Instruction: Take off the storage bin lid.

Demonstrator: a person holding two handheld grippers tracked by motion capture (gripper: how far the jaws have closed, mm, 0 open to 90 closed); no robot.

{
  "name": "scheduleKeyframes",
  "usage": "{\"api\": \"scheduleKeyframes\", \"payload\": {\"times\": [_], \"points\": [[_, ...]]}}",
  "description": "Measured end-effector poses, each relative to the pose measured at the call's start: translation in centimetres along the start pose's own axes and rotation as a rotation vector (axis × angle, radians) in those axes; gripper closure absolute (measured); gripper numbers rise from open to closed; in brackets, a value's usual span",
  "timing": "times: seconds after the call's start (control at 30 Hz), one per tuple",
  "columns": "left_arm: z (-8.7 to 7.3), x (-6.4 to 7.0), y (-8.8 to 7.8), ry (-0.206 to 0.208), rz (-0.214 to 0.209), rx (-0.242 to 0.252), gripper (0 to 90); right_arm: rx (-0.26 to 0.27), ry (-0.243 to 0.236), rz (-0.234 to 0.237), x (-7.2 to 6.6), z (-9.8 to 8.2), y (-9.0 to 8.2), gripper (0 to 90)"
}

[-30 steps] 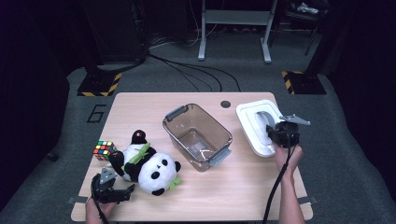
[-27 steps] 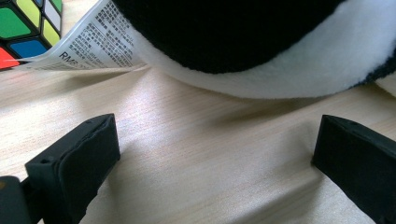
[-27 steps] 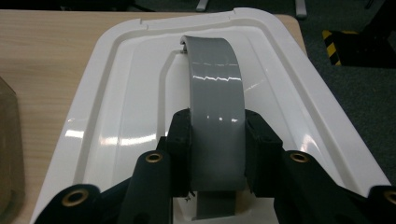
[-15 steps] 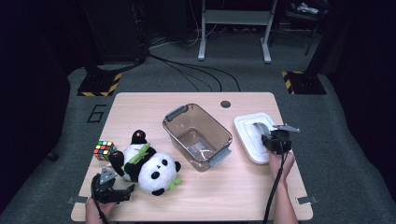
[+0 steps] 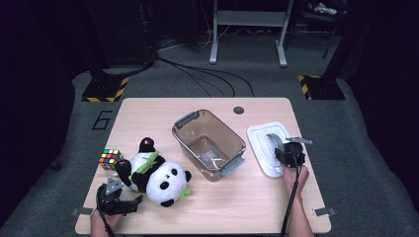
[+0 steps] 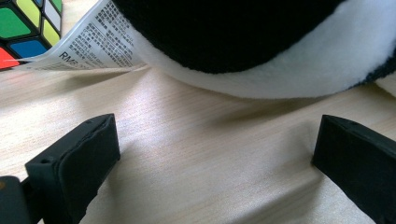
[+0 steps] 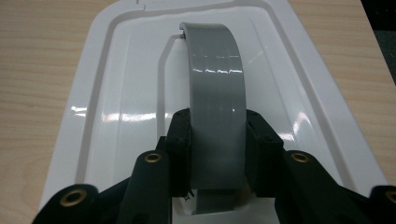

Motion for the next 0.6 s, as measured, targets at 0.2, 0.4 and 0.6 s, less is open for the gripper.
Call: {"api": "scheduleKeyframes", "payload": {"times": [0.2,0.4,0.6], "points": [[0.0,0.0,0.0,0.000,0.001,0.001,0.4,-0.003,0.029,0.011,-0.1,0.3,-1.3,31.9],[0.0,0.0,0.0,0.000,0.000,0.000,0.4,0.013,0.000,0.082,-1.6,0.0,-4.0,14.8],[0.0,0.0,0.0,-0.004,-0.003,0.001,0.4,0.020,-0.071,0.137,-4.3,-1.8,-6.1,11.3]]}}
Point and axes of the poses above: each handheld gripper's, and its own axes: y roughly forward along the jaws, z roughly out of its top, x roughly to its right, the point moved 8 cm from there along y, roughly forward along the jaws, and after that the axes turned 3 degrees about -z, right-handed, at the moved point
